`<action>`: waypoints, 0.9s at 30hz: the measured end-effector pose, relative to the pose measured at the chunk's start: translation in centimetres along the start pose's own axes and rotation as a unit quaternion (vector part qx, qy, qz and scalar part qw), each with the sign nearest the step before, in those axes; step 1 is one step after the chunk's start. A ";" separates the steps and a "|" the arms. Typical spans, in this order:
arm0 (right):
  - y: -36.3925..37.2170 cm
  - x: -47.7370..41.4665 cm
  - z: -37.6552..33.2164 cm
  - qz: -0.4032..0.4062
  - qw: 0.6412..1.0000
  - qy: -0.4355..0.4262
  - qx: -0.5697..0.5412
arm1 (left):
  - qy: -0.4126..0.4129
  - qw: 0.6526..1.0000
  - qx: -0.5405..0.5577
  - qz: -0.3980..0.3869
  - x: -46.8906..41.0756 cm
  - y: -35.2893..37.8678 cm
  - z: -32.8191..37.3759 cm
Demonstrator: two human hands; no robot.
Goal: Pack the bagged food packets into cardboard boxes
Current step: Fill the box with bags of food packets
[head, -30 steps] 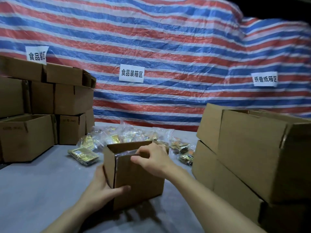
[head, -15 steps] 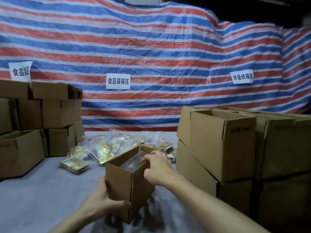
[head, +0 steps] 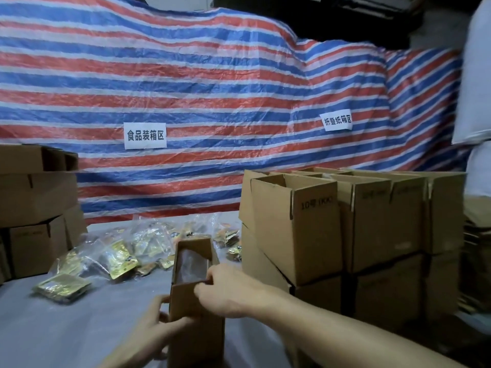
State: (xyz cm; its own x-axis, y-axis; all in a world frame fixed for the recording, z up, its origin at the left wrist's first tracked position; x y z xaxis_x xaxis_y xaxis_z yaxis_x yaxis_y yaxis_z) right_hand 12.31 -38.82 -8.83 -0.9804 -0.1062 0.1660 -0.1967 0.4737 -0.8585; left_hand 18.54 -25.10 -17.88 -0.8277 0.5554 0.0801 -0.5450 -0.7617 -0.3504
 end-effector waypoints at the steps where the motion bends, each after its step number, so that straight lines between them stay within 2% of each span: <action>1: 0.2 0.5 0.2 -0.008 1.000 0.010 0.025 | -0.007 1.000 -0.001 0.000 -0.1 0.3 0.0; 8: -0.8 3.3 0.8 0.043 0.985 0.019 0.165 | -0.003 0.999 -0.011 -0.031 -0.8 3.4 -0.1; 15: -2.0 4.8 0.9 0.098 0.943 0.052 0.313 | 0.008 0.999 -0.012 -0.034 -1.9 6.2 0.4; 21: -2.7 5.9 0.9 0.094 0.930 0.048 0.353 | 0.036 0.998 -0.019 -0.043 -1.9 7.9 1.2; 27: -2.2 7.7 -0.3 0.106 0.927 -0.002 0.360 | 0.066 0.996 -0.030 -0.049 -1.7 11.0 2.5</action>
State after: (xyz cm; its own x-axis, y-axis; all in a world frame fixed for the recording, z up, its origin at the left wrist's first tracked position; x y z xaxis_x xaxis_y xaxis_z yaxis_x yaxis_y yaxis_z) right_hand 5.22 -40.36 -5.51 -0.9957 -0.0817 -0.0446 0.0618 -0.2224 -0.9730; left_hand 13.60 -35.29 -19.53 -0.7439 0.6683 -0.0048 -0.6106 -0.6826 -0.4015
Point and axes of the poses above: each hand's wrist, its own x-axis away from the middle knuckle, its own y-axis out of the palm, z = x × y, the point moved 9 cm from there along -x, towards the middle knuckle, and after that the axes turned 13 degrees about -z, right-handed, at the moved point
